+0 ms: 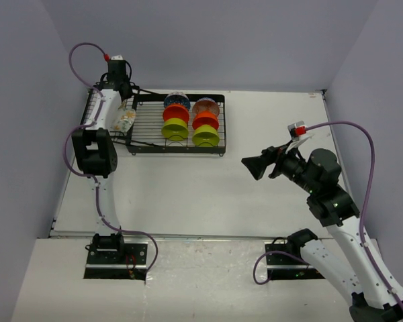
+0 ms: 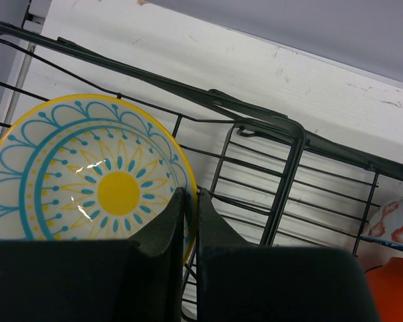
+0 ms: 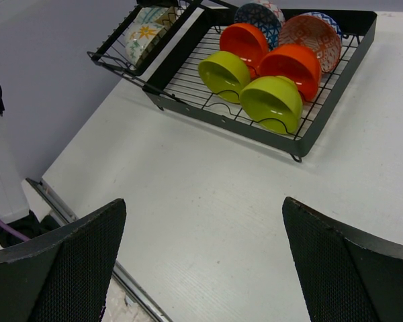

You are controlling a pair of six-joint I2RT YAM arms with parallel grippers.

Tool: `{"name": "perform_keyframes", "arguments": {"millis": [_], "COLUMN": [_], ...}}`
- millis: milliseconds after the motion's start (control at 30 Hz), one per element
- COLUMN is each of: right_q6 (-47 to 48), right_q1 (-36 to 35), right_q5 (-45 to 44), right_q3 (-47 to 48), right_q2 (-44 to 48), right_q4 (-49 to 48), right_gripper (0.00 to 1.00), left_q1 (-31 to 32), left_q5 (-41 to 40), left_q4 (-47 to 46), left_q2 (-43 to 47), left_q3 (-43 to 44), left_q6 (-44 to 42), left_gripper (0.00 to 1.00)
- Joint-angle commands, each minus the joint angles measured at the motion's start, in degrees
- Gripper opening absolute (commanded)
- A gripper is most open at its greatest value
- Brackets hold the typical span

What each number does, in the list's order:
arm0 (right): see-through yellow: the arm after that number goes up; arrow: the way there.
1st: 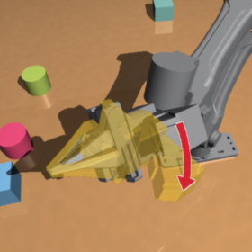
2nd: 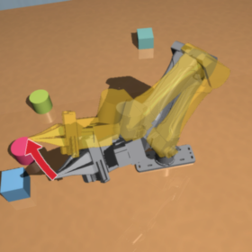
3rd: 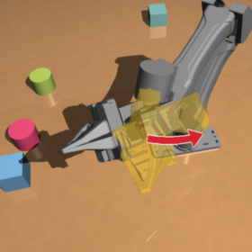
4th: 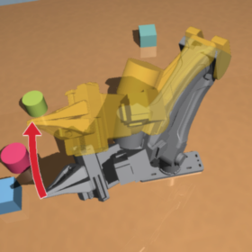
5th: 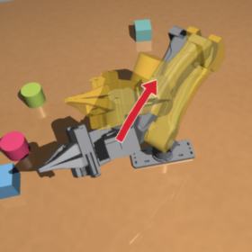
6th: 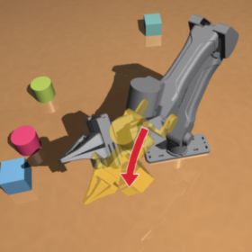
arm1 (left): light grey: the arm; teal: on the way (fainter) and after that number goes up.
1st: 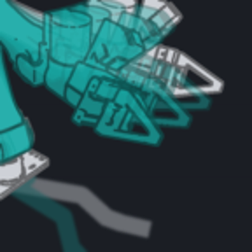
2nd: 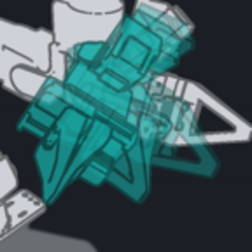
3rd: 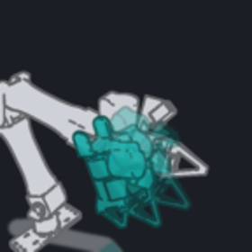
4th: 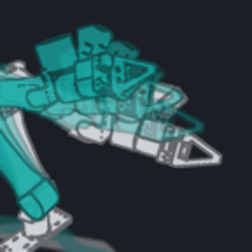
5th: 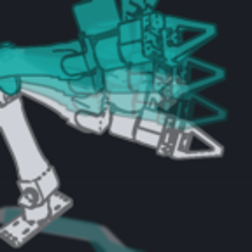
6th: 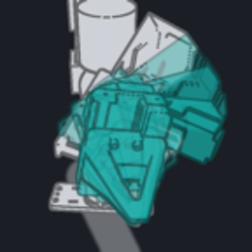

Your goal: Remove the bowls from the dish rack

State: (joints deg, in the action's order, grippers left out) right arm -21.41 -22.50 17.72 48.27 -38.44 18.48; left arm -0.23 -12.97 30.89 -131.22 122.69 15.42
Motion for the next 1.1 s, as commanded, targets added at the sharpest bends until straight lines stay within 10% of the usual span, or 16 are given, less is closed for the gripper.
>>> {"name": "perform_keyframes", "arguments": {"millis": [0, 1067], "right_q6": [0.40, 0.84], "right_q1": [-0.17, -0.17], "right_q5": [0.57, -1.46], "right_q3": [-0.28, 0.24], "right_q2": [0.38, 2.40], "right_q4": [-1.78, -0.55], "right_gripper": [0.99, 0.99], "left_q1": [-1.09, -1.18], "left_q5": [1.19, 8.48], "left_q4": [1.98, -7.95], "left_q2": [1.58, 16.08], "left_q3": [1.14, -2.81], "left_q6": [0.05, 1.11], "left_gripper": [0.00, 0.00]}}
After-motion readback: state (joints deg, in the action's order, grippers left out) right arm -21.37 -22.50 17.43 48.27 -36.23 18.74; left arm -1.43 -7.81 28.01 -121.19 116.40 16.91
